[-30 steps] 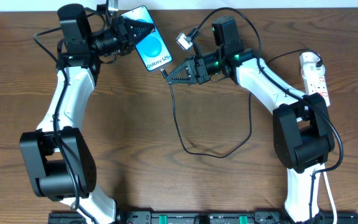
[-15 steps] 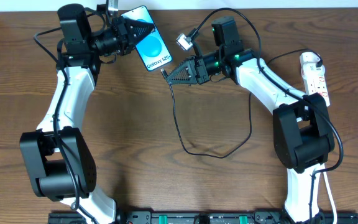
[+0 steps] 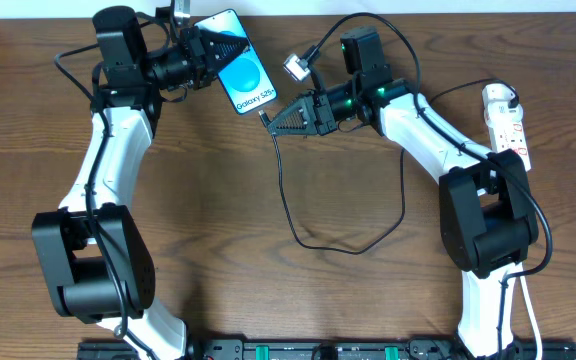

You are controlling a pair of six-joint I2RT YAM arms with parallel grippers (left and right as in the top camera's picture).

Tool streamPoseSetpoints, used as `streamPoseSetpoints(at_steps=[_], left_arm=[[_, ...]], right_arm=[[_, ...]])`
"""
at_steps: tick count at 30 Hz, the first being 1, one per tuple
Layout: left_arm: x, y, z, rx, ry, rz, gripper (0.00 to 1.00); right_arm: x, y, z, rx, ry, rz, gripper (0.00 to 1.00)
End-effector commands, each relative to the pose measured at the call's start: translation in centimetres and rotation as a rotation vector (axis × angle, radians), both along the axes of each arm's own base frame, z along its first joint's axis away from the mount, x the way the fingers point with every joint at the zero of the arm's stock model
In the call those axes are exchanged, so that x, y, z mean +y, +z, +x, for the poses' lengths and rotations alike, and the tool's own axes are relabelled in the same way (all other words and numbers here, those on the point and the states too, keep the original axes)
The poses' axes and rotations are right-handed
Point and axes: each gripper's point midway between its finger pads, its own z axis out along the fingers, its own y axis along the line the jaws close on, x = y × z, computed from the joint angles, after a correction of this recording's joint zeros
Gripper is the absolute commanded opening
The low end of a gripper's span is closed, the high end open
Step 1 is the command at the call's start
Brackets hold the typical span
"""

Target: Plug charger to phone and switch on socket

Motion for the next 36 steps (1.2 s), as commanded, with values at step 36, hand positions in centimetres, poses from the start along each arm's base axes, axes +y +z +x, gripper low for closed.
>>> streamPoseSetpoints(at_steps=[36], left_arm=[[-0.6, 1.59, -0.62, -0.056, -0.032, 0.003, 0.08]], right_arm=[[-0.27, 2.11, 0.03, -0.064, 0.002, 0.035, 0.01]])
